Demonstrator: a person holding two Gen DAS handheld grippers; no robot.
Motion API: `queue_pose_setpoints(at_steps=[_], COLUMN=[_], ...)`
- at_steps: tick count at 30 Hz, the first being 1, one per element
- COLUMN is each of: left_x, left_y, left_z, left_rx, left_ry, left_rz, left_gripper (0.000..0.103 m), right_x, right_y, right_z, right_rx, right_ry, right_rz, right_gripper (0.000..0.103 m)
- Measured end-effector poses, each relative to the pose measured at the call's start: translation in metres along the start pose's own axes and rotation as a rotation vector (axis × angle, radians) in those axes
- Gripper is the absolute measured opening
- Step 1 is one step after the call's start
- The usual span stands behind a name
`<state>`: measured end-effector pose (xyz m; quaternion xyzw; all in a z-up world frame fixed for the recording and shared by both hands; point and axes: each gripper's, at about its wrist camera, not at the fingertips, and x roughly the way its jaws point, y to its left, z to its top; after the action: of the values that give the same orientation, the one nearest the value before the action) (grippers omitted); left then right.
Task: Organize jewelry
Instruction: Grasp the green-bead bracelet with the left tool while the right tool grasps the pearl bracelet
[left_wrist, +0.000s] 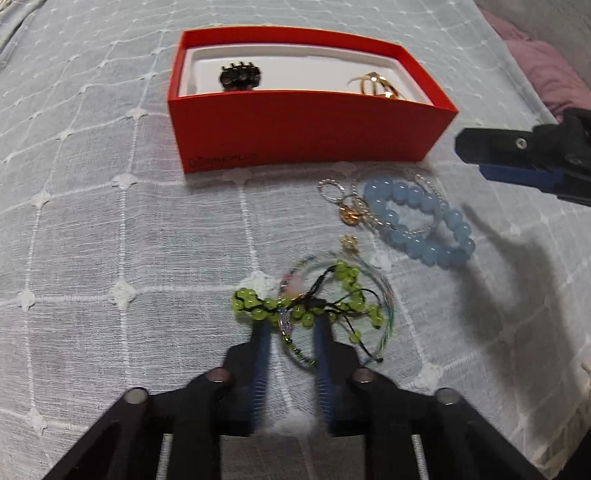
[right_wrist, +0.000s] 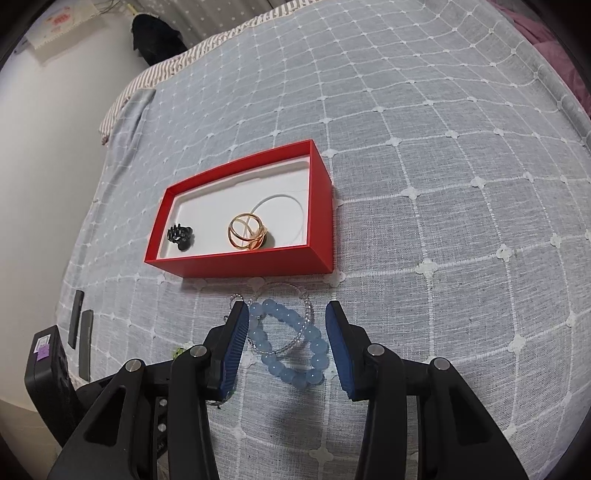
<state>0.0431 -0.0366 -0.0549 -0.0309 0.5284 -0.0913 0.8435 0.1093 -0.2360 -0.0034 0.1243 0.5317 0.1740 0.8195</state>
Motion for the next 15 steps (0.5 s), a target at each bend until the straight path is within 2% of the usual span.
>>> queue_pose_setpoints(at_steps=[4, 13, 15], left_x=[-0.003, -0.026, -0.033], left_y=[0.006, 0.009, 0.011], left_z=[0.004, 0.006, 0.008], left_rx=[-0.019, 0.01, 0.014], left_ry=[-0.007, -0.067, -0.09], left_rz=[-0.021, -0.039, -0.056], left_gripper=[0.001, 0.0, 0.0], right_x=[-0.001, 0.005, 0.01], right_y=[-0.002, 0.0, 0.001], right_z=[0.0, 0.0, -0.001], right_rx=[0.004, -0.011, -0.024], right_ry=[-0.001, 0.007, 0.012], right_rz=[-0.001, -0.001, -0.003], right_gripper=[0.046, 0.045, 0.039])
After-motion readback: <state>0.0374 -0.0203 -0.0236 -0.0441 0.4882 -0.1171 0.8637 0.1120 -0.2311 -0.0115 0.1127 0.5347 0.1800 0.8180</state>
